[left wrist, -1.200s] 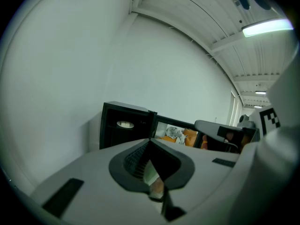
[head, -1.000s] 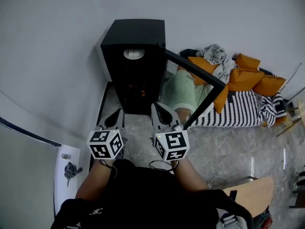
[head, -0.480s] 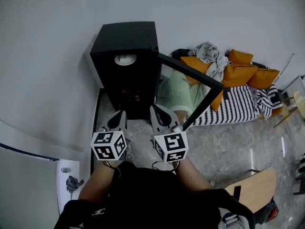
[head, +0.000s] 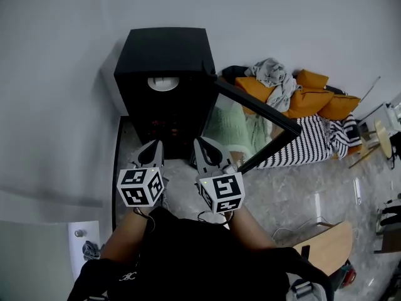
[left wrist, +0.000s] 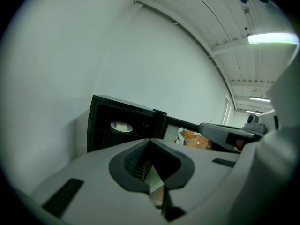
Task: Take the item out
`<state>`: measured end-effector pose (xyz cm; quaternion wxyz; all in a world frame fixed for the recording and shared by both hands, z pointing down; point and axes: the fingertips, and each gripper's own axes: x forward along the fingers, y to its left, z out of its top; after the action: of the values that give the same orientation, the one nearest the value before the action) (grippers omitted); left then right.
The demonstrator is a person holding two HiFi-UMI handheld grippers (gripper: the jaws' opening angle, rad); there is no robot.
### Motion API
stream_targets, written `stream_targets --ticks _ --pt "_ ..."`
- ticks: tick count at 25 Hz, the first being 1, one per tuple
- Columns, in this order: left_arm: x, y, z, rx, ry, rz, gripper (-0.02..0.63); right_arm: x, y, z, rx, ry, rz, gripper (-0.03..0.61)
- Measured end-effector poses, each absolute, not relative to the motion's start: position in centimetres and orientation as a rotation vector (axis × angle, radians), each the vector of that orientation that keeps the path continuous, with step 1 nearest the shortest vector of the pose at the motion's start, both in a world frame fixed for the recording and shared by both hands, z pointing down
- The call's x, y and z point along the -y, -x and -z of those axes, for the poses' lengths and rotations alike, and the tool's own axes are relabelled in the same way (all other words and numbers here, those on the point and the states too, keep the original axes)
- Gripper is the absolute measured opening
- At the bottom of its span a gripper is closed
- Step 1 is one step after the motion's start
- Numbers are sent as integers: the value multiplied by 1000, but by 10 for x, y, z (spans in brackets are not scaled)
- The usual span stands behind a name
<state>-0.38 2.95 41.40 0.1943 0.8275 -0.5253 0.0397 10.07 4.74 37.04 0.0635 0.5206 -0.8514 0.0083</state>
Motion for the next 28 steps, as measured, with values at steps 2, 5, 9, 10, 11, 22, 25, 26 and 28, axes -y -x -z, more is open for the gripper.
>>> stream_targets --ticks 2,5,9,10,11,22,25,26,28 --pt "-16 13 -417 1466 -2319 -117 8 -35 -91 -373 2563 -1572 -27 5" --pt "6 27 -423 1460 -2317 -134 8 -14 -76 -379 2542 -1569 -36 5" --pt "42 50 -423 1463 -2320 -142 8 22 -56 -379 2512 -1564 -19 5" --pt "51 55 -423 1462 -2321 -145 9 30 -51 -378 2504 -1563 -7 5" --pt "59 61 -424 1461 -2320 -149 8 37 -47 -378 2494 -1563 5 5" --pt "134 93 -456 1408 -2325 -299 9 115 -8 -382 2387 -1597 31 5" --pt "148 97 -462 1392 -2339 -328 9 126 -6 -387 2360 -1620 8 5" --pt "152 98 -463 1391 -2345 -333 9 130 -5 -389 2354 -1625 5 5" --pt "158 99 -464 1391 -2351 -335 8 137 -3 -393 2348 -1622 -3 5"
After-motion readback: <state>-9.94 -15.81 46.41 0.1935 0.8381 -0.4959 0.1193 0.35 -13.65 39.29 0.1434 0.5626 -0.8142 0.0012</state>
